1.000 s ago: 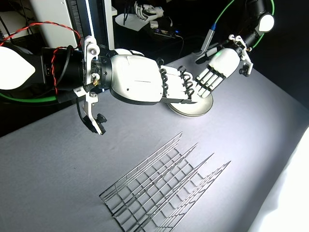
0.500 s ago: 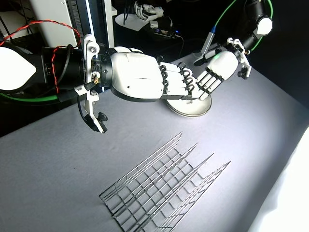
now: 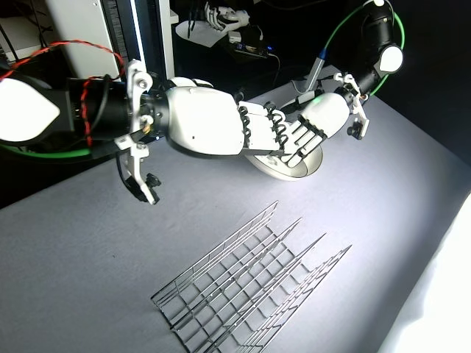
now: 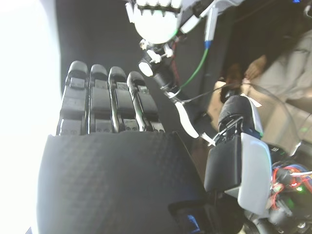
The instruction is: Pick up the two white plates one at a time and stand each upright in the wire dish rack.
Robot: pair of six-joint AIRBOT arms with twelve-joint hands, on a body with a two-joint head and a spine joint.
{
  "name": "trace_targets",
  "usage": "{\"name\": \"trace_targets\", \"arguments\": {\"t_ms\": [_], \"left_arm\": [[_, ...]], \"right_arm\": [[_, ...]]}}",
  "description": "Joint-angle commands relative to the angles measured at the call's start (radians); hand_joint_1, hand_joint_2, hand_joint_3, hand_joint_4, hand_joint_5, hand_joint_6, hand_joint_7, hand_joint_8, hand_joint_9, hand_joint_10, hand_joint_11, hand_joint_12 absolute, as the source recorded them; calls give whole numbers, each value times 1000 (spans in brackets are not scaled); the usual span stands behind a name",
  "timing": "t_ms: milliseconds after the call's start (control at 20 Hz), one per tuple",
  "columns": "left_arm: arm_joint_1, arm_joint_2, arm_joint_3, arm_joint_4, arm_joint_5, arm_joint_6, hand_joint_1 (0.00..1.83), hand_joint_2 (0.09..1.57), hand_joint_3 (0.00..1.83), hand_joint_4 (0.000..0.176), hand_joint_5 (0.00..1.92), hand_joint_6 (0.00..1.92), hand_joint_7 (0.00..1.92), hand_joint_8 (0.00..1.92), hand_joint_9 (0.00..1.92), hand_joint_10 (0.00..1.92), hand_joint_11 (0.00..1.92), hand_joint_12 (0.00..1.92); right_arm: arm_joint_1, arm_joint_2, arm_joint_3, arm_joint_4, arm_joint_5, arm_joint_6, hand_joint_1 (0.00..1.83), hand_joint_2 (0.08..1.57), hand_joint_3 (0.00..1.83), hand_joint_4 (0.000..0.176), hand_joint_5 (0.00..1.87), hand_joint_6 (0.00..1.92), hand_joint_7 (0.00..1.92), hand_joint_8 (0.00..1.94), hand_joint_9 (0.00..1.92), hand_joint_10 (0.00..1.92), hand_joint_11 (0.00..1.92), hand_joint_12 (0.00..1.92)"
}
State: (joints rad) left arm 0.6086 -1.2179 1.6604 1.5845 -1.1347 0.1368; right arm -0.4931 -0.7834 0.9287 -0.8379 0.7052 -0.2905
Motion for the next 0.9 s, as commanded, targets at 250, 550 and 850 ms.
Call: {"name": "trace_targets", "arguments": {"t_ms": [250, 550, 850], "left_arm": [[2, -15, 5, 19, 47, -2, 0, 1053, 6, 0, 0, 0, 0, 0, 0, 0, 0, 0], [-4, -17, 13, 19, 47, -2, 0, 1070, 11, 0, 0, 0, 0, 0, 0, 0, 0, 0], [-9, -20, 14, 19, 47, -6, 0, 1073, 9, 0, 0, 0, 0, 0, 0, 0, 0, 0]], "right_arm": [[14, -15, 45, -93, 164, 4, 1084, 969, 0, 0, 0, 0, 0, 0, 0, 0, 0, 0], [69, -85, 161, -228, 234, 7, 1374, 1041, 13, 0, 0, 0, 0, 0, 0, 0, 48, 30], [73, -135, 160, -264, 198, 16, 1463, 1113, 8, 0, 0, 0, 0, 0, 0, 0, 0, 206]]}}
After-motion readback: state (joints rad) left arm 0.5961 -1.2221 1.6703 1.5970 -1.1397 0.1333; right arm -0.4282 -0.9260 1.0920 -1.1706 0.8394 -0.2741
